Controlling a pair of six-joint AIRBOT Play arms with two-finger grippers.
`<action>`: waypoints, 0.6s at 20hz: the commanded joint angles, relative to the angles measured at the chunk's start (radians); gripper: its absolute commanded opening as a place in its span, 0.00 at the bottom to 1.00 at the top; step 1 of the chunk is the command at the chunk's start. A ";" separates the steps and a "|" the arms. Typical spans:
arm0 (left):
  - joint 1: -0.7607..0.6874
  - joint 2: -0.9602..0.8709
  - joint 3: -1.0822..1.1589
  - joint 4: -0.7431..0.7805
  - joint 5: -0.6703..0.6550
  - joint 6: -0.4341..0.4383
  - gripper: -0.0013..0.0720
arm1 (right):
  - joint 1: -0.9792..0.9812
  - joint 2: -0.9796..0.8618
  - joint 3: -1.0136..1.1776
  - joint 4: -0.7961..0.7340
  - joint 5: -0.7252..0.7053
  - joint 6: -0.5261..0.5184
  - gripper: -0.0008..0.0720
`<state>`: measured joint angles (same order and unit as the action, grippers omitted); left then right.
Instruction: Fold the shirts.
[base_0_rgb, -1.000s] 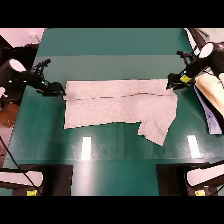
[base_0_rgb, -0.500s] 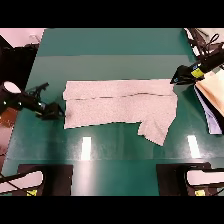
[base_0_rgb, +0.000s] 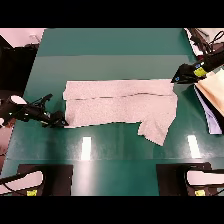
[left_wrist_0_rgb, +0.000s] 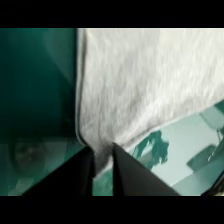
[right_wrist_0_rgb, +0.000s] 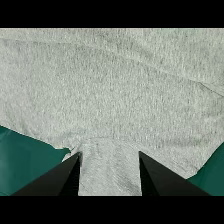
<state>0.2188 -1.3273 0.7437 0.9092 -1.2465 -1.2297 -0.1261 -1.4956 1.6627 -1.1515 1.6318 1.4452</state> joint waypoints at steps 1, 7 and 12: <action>-0.001 0.001 -0.006 -0.035 0.027 0.000 0.18 | -0.001 0.003 -0.007 0.000 0.043 0.000 0.57; -0.001 0.002 0.060 -0.034 0.005 0.008 0.05 | -0.079 0.194 -0.430 -0.002 -0.051 -0.007 0.57; -0.001 0.068 0.071 -0.026 0.049 0.015 0.05 | -0.200 0.378 -0.858 0.000 -0.198 -0.006 0.57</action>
<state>0.2176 -1.2945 0.8062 0.8780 -1.2232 -1.2175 -0.2691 -1.2076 1.0157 -1.1526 1.5158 1.4384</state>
